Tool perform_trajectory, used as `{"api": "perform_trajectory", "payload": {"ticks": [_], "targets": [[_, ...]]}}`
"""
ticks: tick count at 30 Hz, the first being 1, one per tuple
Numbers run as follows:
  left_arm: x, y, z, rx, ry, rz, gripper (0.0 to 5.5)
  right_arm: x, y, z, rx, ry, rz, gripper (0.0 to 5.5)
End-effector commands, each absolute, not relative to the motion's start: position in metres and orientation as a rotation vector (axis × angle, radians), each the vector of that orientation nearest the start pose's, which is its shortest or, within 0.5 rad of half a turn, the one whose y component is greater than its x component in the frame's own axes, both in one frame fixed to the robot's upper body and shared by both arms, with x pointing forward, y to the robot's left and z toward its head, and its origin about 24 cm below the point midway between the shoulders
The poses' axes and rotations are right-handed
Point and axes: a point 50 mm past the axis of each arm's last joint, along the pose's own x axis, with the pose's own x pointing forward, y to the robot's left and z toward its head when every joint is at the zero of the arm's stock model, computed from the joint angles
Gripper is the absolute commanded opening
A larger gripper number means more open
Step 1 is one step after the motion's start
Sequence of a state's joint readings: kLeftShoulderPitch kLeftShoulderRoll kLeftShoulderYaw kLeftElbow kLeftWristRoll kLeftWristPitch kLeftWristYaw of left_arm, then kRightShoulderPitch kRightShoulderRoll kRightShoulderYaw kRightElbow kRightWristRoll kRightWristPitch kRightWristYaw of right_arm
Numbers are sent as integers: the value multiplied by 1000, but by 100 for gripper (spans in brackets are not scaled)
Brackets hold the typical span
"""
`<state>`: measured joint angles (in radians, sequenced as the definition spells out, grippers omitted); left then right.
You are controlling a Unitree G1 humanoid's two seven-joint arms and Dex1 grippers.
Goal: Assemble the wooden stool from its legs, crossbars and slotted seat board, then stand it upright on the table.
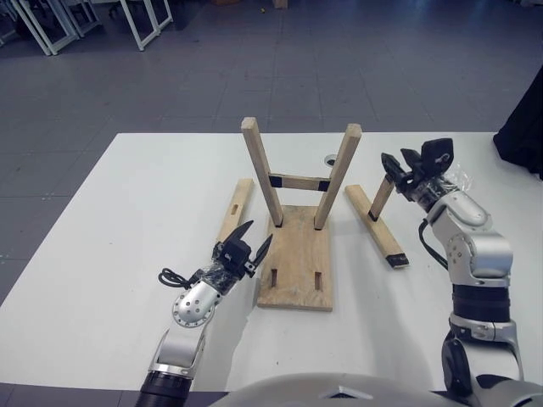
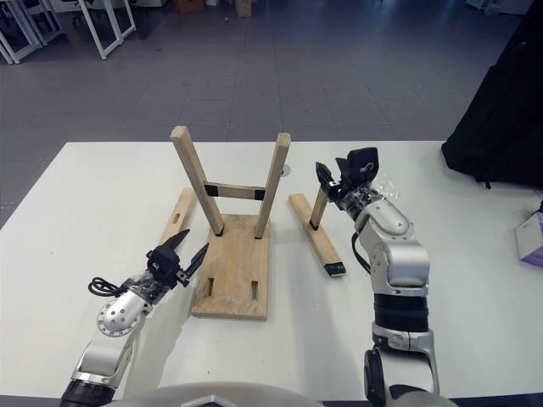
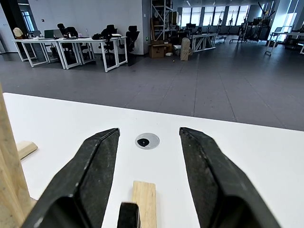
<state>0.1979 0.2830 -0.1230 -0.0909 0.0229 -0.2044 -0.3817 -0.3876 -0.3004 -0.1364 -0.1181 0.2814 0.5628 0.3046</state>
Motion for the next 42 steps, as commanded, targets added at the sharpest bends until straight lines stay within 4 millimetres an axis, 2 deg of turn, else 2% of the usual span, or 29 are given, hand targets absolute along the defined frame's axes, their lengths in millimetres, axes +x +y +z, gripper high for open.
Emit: {"api": "perform_trajectory", "payload": {"ticks": [1, 6, 11, 15, 17, 19, 20, 21, 22, 23, 26, 29, 31, 33, 35, 38, 40, 42], "targets": [[202, 155, 30, 282, -18, -516, 266, 315, -184, 157, 6, -3, 308, 233], [201, 152, 31, 273, -24, -524, 266, 325, -178, 175, -16, -57, 307, 233], [200, 149, 32, 269, -24, -537, 266, 336, -161, 207, -74, -158, 329, 233], [201, 148, 32, 268, -26, -536, 266, 341, -152, 216, -92, -188, 328, 233], [201, 147, 32, 266, -26, -534, 266, 344, -150, 199, -76, -144, 336, 233], [201, 145, 32, 263, -26, -536, 266, 347, -155, 131, -129, 75, 326, 233], [202, 144, 32, 261, -27, -547, 266, 340, -161, 90, -176, 212, 323, 233], [202, 143, 32, 262, -28, -558, 266, 329, -165, 61, -194, 305, 332, 233], [203, 144, 33, 266, -29, -561, 266, 323, -168, 50, -194, 337, 331, 233], [203, 146, 33, 269, -28, -558, 266, 322, -171, 47, -180, 338, 325, 233], [204, 149, 31, 273, -23, -548, 266, 333, -178, 67, -161, 259, 286, 233], [204, 146, 31, 268, -29, -541, 266, 341, -176, 84, -143, 191, 272, 233], [203, 145, 30, 265, -28, -543, 266, 342, -175, 104, -74, 93, 260, 233], [201, 146, 30, 262, -30, -537, 266, 344, -179, 132, 7, -42, 219, 233], [200, 149, 30, 261, -27, -527, 266, 341, -190, 158, 97, -134, 190, 233], [194, 149, 30, 242, -17, -525, 266, 331, -214, 181, 180, -166, 175, 233], [189, 151, 29, 232, -18, -492, 266, 318, -239, 170, 166, -102, 162, 233], [185, 154, 29, 220, -17, -462, 266, 300, -250, 137, 234, 70, 169, 266]]}}
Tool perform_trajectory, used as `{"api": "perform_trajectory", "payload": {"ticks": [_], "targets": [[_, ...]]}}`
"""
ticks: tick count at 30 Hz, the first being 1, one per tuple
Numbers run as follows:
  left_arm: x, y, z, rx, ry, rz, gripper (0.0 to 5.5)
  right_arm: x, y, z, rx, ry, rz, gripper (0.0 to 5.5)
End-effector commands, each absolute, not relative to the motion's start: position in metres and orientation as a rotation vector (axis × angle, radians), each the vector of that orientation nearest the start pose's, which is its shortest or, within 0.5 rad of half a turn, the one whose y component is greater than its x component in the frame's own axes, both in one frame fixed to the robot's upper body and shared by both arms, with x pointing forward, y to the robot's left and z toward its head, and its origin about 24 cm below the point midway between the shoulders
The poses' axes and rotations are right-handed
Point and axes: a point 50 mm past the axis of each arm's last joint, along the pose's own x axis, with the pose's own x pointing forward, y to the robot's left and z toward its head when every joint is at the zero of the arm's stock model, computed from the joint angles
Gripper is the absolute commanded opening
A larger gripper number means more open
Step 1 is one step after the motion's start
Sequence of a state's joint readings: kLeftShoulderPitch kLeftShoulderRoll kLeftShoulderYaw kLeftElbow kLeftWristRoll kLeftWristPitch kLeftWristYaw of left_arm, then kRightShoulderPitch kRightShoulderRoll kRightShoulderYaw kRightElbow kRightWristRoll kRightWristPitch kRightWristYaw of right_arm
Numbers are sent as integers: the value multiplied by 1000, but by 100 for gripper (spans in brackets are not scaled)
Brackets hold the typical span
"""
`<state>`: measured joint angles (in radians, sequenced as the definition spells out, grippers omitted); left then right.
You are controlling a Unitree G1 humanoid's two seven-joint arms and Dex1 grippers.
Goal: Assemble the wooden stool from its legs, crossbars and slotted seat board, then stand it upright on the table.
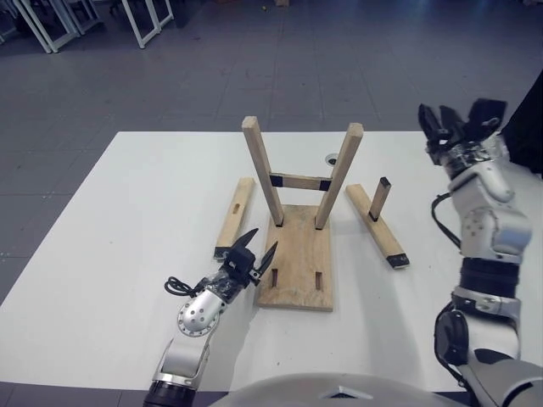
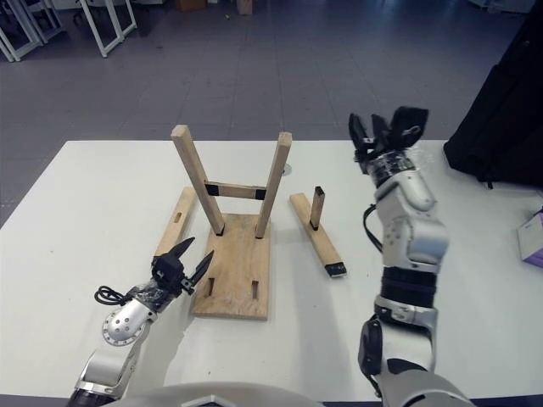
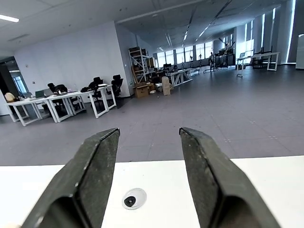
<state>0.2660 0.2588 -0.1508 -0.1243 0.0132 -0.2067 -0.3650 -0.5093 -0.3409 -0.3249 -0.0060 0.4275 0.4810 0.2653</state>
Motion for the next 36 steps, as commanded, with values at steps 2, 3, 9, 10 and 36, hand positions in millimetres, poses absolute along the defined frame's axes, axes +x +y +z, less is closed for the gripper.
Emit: {"api": "perform_trajectory", "payload": {"ticks": [2, 3, 9, 10, 36], "targets": [[183, 156, 32, 200, -24, -452, 266, 276, -242, 103, 263, 214, 204, 298], [183, 157, 34, 196, -29, -451, 266, 264, -236, 90, 259, 273, 220, 309], [180, 155, 32, 211, -19, -436, 266, 228, -203, 52, 156, 502, 288, 360], [180, 153, 32, 207, -20, -437, 266, 230, -200, 51, 134, 517, 294, 360], [192, 155, 38, 139, -58, -448, 266, 254, -190, 19, 124, 613, 321, 202]]}}
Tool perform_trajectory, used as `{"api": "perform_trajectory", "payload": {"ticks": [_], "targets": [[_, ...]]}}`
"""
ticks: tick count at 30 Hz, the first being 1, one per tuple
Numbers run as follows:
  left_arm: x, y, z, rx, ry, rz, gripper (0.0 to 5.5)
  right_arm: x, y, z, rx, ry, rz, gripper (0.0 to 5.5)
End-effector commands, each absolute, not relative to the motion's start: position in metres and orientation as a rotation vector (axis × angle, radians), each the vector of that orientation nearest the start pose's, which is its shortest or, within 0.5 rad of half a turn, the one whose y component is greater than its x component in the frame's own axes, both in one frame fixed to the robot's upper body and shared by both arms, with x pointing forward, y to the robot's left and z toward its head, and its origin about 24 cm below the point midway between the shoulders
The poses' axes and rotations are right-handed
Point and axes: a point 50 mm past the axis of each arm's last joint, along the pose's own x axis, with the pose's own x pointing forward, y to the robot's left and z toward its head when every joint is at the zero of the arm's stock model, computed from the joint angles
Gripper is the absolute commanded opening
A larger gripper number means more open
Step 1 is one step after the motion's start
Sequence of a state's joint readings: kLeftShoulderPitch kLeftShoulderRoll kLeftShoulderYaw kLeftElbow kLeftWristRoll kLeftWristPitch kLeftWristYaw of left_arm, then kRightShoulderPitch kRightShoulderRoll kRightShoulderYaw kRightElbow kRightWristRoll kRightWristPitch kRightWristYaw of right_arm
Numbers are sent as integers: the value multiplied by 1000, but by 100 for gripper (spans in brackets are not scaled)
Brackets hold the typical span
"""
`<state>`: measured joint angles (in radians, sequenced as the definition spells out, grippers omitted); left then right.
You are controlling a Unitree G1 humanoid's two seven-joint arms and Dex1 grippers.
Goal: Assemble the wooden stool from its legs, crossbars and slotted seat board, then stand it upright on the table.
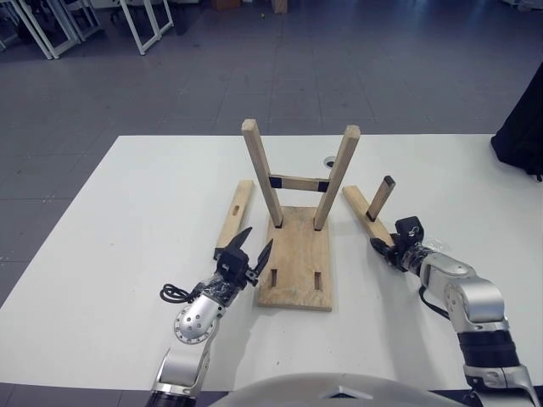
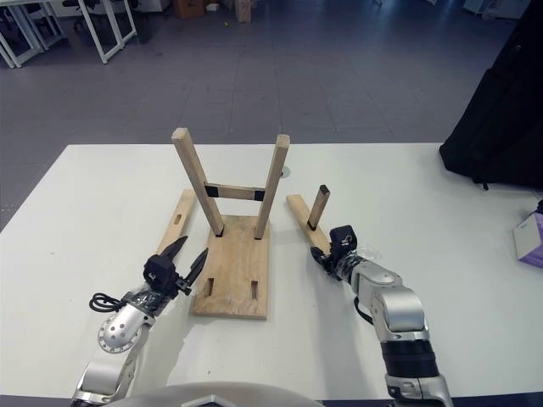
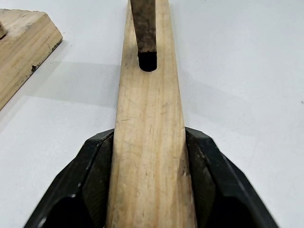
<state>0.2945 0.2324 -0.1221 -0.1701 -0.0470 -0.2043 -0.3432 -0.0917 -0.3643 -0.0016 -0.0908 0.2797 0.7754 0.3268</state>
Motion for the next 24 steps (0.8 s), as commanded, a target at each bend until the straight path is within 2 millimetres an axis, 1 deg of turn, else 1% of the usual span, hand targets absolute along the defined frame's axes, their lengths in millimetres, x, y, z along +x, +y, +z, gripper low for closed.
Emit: {"api": "perform_trajectory", "payload": {"ticks": [1, 3, 5, 7, 8, 9, 11, 13, 15, 17, 18, 19, 21, 23, 24], "targets": [[190, 154, 37, 129, -57, -465, 266, 260, -188, 25, 171, 559, 325, 202], [186, 154, 37, 115, -52, -479, 266, 277, -194, 43, 270, 403, 279, 202], [189, 161, 40, 96, -64, -450, 266, 296, -208, 64, 454, 266, 176, 202], [193, 170, 46, 81, -94, -420, 266, 308, -207, 87, 600, 145, 195, 202], [196, 173, 49, 71, -109, -419, 266, 311, -211, 98, 644, 58, 166, 202], [201, 176, 53, 70, -125, -429, 266, 309, -210, 115, 650, -51, 193, 202], [210, 181, 60, 130, -150, -447, 266, 301, -201, 136, 634, -168, 283, 202], [217, 184, 68, 143, -173, -454, 266, 293, -189, 146, 639, -201, 404, 202], [219, 184, 74, 87, -190, -449, 266, 280, -176, 152, 623, -223, 563, 202], [214, 179, 78, -24, -205, -486, 266, 263, -159, 163, 641, -259, 775, 202], [211, 176, 79, -105, -199, -516, 287, 257, -153, 166, 646, -261, 863, 202], [208, 172, 82, -178, -196, -562, 294, 253, -149, 168, 642, -256, 928, 202], [196, 159, 92, -393, -176, -726, 331, 242, -140, 169, 626, -221, 1090, 202], [189, 154, 101, -549, -152, -831, 373, 238, -134, 166, 575, -178, 1192, 202], [187, 153, 105, -614, -142, -865, 385, 240, -131, 163, 541, -165, 1204, 202]]}}
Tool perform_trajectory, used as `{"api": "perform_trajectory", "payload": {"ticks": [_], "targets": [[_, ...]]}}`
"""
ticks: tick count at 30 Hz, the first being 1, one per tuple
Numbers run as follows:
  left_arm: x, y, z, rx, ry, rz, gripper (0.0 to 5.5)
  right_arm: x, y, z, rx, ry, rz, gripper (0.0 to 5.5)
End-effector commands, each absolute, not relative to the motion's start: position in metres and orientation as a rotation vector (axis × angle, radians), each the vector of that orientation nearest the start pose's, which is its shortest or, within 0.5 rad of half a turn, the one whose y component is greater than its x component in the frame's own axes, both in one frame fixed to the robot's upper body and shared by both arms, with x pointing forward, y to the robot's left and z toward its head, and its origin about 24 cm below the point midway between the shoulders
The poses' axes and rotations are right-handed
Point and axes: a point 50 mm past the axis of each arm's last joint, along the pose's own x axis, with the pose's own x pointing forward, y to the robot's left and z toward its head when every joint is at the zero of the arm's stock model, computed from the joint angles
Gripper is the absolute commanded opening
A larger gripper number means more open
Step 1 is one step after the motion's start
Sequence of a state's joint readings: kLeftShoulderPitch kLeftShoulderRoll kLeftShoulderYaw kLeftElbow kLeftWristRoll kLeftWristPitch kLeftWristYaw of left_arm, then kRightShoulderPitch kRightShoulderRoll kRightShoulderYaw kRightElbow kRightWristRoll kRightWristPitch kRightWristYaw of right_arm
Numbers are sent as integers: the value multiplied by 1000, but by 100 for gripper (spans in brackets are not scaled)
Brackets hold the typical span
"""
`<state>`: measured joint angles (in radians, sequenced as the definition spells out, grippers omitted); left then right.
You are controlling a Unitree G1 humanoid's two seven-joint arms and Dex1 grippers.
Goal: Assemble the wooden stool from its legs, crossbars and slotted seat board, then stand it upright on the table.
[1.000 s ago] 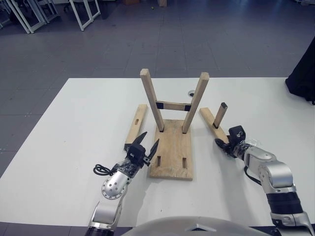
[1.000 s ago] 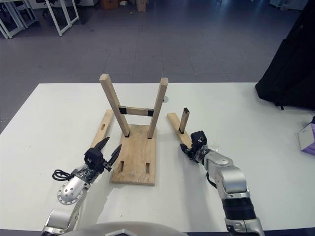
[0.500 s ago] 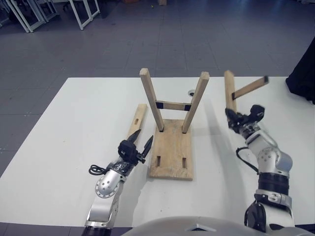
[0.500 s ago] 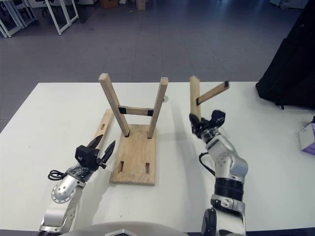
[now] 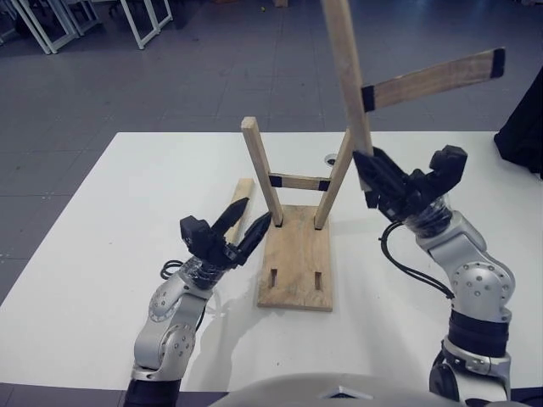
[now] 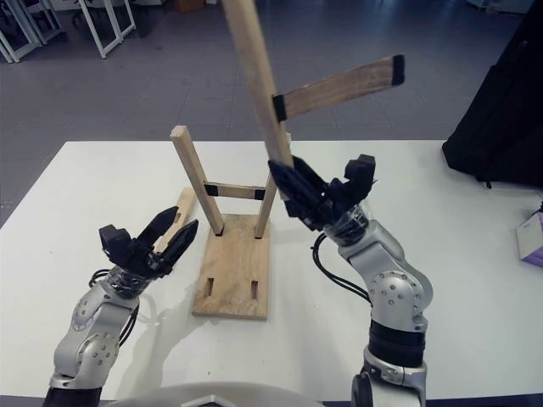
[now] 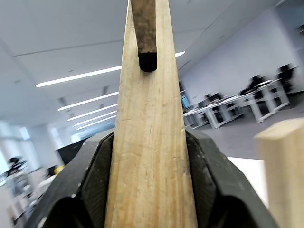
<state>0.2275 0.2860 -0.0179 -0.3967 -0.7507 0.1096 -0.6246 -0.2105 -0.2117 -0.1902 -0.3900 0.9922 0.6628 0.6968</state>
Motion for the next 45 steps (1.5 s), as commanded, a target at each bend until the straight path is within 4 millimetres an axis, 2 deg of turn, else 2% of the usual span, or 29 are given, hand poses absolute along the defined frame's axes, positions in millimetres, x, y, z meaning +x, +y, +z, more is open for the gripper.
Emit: {"api": "perform_trajectory", "payload": {"ticks": [1, 4, 7, 9, 14, 18, 29, 40, 45], "targets": [[184, 151, 112, -715, -145, -915, 388, 243, -127, 158, 507, -144, 1223, 202], [181, 147, 128, -914, -132, -1032, 390, 240, -114, 143, 452, -69, 1310, 202], [180, 148, 134, -993, -108, -1083, 390, 231, -104, 130, 422, -12, 1405, 202], [181, 149, 132, -1001, -84, -1068, 390, 225, -102, 124, 420, 18, 1451, 202], [183, 153, 127, -959, -66, -1020, 390, 215, -105, 125, 463, 54, 1509, 202], [181, 149, 124, -916, -56, -1024, 390, 208, -106, 119, 509, 129, 1527, 202], [176, 146, 124, -884, -49, -1080, 390, 207, -114, 98, 597, 252, 1487, 202], [175, 145, 126, -911, -72, -1122, 214, 202, -114, 94, 663, 318, 1519, 202], [172, 143, 123, -905, -52, -1139, 206, 202, -117, 92, 659, 331, 1519, 202]]}}
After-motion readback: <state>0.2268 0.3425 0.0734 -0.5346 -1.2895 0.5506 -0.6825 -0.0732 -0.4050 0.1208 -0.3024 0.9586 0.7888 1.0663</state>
